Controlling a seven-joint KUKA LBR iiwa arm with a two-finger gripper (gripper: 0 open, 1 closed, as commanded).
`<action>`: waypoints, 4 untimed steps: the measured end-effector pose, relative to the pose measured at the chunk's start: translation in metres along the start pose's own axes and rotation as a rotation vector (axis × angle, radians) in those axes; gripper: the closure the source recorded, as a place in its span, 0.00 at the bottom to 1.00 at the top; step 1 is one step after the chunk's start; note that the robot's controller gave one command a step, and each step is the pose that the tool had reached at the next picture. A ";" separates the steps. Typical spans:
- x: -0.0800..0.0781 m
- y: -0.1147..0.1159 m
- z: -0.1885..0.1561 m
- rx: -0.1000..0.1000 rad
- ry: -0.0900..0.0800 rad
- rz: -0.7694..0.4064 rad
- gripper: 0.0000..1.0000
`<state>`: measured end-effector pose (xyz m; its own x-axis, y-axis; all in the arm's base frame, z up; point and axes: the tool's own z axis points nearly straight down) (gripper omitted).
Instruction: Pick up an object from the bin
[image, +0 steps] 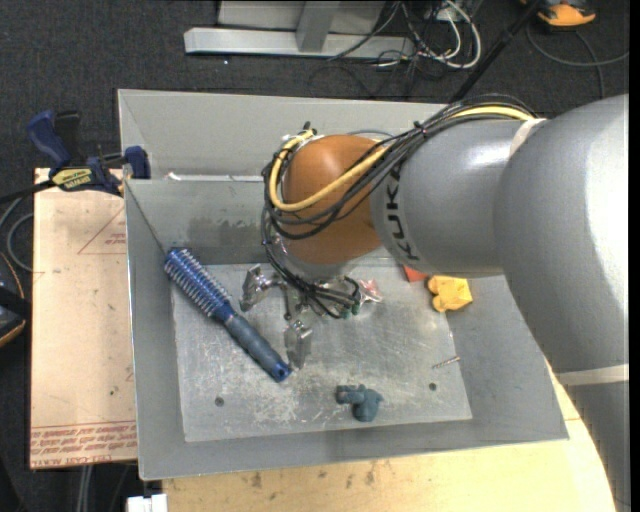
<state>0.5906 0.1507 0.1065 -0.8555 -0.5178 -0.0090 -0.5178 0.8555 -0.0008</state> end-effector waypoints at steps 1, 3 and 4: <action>0.036 0.065 0.013 -0.005 0.009 -0.289 0.00; 0.062 0.095 -0.094 -0.001 0.001 -0.363 0.00; 0.107 0.011 -0.023 -0.005 0.013 -0.581 0.00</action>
Offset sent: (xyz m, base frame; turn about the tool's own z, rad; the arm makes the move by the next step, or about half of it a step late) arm -0.0634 0.0350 -0.0122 -0.2896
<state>0.4930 0.1041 0.1286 -0.4314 -0.9022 0.0036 -0.9022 0.4314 0.0029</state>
